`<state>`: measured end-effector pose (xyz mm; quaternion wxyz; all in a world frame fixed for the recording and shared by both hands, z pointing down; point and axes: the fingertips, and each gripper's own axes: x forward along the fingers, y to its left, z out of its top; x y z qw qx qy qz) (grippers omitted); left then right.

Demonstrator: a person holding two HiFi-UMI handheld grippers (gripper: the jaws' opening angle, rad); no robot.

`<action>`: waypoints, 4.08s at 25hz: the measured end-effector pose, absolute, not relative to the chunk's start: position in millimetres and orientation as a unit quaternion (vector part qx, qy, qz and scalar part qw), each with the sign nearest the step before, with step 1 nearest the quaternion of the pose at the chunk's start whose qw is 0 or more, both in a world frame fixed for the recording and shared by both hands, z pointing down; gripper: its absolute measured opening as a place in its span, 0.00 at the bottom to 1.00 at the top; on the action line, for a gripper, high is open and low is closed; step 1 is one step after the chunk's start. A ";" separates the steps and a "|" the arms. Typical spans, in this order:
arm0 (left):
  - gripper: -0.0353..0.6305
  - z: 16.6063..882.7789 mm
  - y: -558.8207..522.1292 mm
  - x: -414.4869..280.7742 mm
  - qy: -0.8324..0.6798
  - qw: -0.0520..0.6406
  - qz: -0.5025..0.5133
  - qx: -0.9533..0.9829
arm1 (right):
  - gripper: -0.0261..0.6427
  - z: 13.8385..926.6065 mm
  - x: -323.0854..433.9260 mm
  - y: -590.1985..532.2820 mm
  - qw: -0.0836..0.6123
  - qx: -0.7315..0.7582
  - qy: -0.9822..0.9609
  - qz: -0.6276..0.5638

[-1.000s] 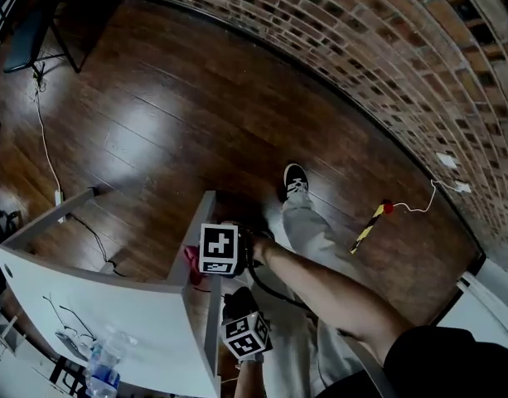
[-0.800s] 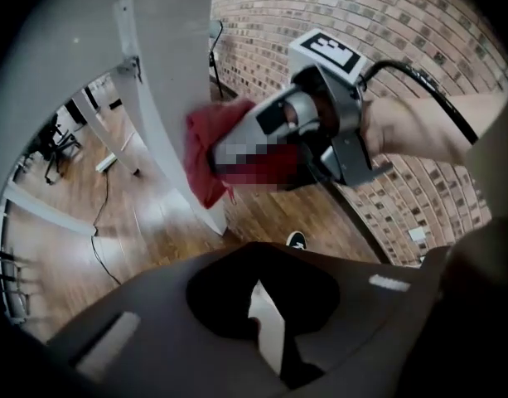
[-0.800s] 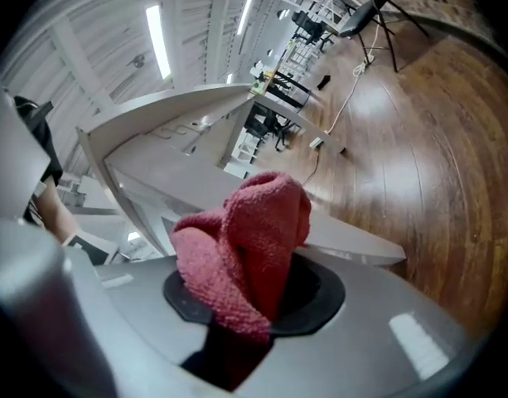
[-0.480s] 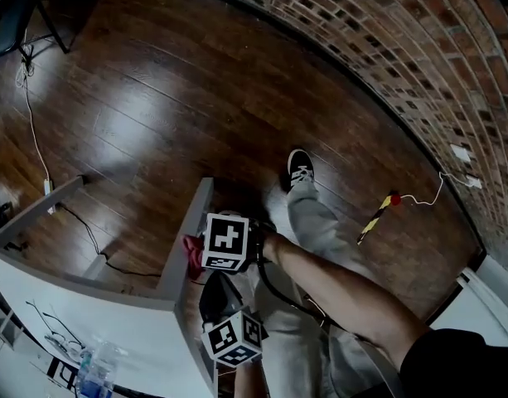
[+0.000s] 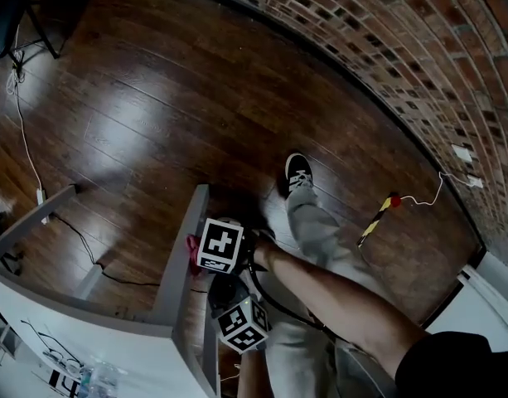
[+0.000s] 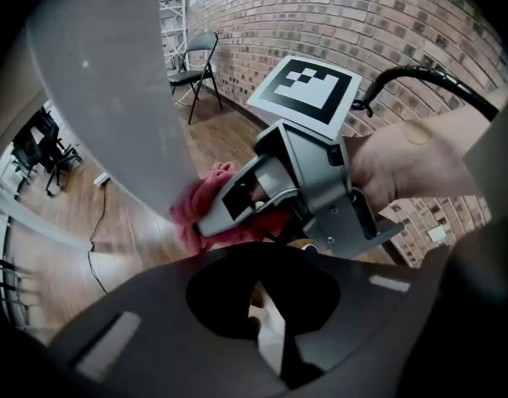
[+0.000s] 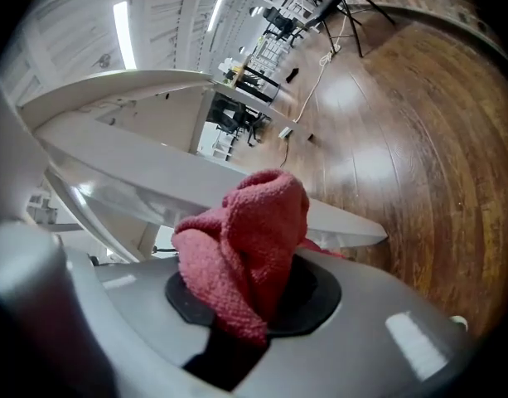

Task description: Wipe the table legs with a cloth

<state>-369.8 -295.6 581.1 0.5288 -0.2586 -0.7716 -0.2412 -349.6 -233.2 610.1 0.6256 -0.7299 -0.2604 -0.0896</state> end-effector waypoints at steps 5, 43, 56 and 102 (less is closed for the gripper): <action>0.05 620.2 -314.4 -365.5 -0.759 0.556 -0.255 -0.223 | 0.17 644.3 -344.1 -235.7 0.645 -0.712 -0.262 -0.090; 0.05 807.4 -302.6 -384.0 -0.669 0.637 -0.303 -0.235 | 0.17 881.0 -338.4 -233.3 0.681 -0.695 -0.221 -0.063; 0.05 880.0 -301.9 -379.1 -0.667 0.644 -0.301 -0.224 | 0.17 958.8 -342.1 -233.7 0.688 -0.677 -0.254 -0.052; 0.05 893.8 -306.8 -352.7 -0.642 0.654 -0.318 -0.242 | 0.15 948.2 -372.2 -168.5 0.726 -0.587 -0.350 0.070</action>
